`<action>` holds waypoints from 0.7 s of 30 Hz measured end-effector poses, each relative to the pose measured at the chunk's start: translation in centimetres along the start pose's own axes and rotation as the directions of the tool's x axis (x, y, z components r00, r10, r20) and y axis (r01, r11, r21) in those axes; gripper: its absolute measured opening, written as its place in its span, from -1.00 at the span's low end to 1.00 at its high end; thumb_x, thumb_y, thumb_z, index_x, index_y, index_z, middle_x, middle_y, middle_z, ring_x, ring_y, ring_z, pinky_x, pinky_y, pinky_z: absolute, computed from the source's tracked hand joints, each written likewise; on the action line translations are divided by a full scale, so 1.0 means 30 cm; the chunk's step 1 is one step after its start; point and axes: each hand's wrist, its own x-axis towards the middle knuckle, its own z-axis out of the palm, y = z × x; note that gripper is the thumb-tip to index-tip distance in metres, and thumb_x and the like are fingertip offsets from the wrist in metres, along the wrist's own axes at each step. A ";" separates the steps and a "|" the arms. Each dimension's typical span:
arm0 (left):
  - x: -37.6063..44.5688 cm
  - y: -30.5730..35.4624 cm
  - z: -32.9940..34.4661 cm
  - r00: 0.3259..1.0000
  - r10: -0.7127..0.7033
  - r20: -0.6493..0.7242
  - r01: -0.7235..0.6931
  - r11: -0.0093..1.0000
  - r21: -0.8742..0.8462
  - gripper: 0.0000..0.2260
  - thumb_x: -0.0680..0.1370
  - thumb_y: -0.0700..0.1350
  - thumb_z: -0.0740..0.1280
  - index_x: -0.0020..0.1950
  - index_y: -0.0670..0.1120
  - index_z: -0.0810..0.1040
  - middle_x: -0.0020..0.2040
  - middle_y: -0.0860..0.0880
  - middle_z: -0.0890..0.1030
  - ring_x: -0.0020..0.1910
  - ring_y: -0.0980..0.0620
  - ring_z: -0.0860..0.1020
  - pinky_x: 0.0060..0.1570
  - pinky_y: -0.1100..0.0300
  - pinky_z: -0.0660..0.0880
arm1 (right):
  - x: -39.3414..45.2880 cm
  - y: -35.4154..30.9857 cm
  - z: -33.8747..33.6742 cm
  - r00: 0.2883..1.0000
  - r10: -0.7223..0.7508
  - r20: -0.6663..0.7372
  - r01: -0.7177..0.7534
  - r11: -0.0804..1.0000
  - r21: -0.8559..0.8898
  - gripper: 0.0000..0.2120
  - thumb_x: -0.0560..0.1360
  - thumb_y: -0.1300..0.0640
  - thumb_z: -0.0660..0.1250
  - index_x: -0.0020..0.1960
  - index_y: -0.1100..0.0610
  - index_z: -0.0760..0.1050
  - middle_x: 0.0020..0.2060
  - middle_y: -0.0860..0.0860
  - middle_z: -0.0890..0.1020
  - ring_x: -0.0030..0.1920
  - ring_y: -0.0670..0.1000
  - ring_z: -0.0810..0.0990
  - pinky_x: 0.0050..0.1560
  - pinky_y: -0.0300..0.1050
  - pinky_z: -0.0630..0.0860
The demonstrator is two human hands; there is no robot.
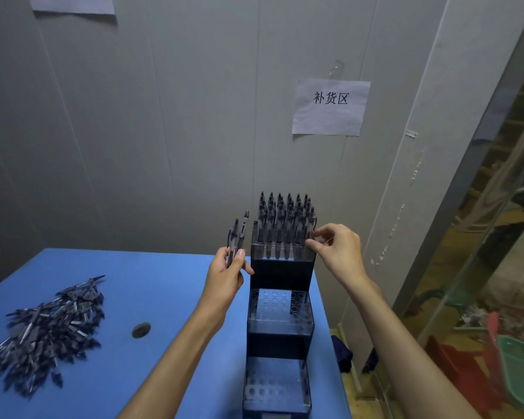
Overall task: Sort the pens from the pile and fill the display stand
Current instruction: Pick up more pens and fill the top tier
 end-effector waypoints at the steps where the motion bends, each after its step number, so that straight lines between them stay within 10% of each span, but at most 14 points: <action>1: -0.001 -0.001 -0.001 1.000 0.003 0.006 -0.003 1.000 -0.003 -0.85 0.71 -0.05 0.20 0.04 -0.11 0.45 -0.25 -0.01 0.62 -0.41 0.07 0.25 -0.48 0.32 0.24 | -0.011 -0.002 -0.003 1.000 -0.002 -0.023 0.003 1.000 0.030 -0.84 0.42 0.07 0.56 -0.09 0.10 0.64 -0.20 -0.03 0.63 -0.16 -0.05 0.60 -0.06 -0.12 0.54; 11: -0.026 -0.040 -0.008 0.999 -0.028 0.041 0.030 0.999 -0.032 -0.94 0.60 -0.10 0.42 0.01 -0.07 0.66 -0.29 0.01 0.57 -0.47 0.11 0.24 -0.49 0.36 0.26 | -0.134 -0.108 0.071 0.974 -0.226 0.024 0.214 0.946 0.245 -0.92 0.48 0.19 0.48 -0.06 0.08 0.61 -0.19 -0.12 0.63 -0.18 -0.14 0.60 -0.14 -0.33 0.54; 21: -0.023 -0.069 -0.070 0.996 -0.087 0.038 0.084 0.994 0.070 -0.89 0.58 -0.10 0.45 -0.02 -0.14 0.68 -0.23 -0.06 0.70 -0.52 0.12 0.29 -0.47 0.30 0.31 | -0.178 -0.149 0.177 0.822 -0.555 0.128 0.566 0.822 -0.069 -0.84 0.42 0.02 0.55 -0.01 -0.02 0.70 -0.10 -0.14 0.57 0.02 -0.03 0.39 -0.02 -0.02 0.43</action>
